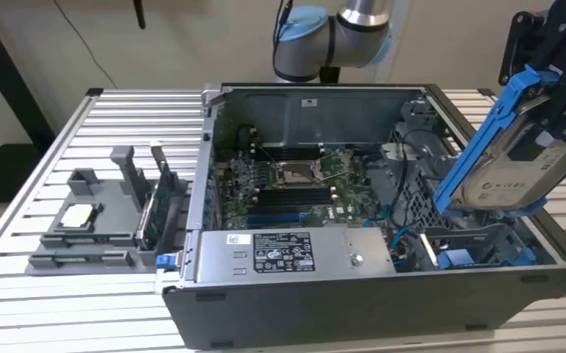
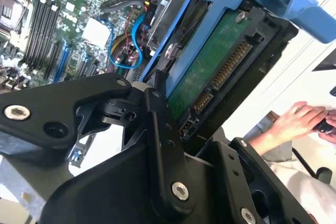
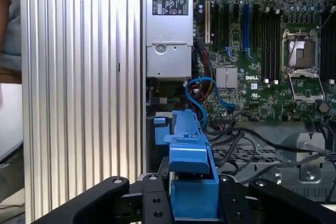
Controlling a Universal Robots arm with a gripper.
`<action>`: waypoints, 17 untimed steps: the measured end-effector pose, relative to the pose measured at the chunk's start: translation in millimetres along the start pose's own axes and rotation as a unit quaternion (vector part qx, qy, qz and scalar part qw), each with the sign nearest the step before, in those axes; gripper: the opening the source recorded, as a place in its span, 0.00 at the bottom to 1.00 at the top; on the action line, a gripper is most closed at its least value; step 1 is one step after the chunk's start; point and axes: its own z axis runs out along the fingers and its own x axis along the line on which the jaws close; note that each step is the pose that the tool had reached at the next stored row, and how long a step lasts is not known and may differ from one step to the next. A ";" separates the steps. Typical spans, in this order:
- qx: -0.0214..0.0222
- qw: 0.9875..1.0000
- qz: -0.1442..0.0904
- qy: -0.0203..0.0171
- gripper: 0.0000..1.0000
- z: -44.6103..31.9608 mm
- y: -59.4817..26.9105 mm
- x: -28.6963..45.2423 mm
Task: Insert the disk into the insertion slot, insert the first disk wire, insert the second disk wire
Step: 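Insert the disk into the insertion slot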
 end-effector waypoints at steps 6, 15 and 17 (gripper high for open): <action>0.000 1.000 0.000 0.000 0.33 7.2 -3.2 -0.1; 0.000 1.000 0.000 0.000 0.33 15.4 -11.6 -0.3; 0.000 1.000 0.000 0.000 0.33 17.4 -12.9 -0.3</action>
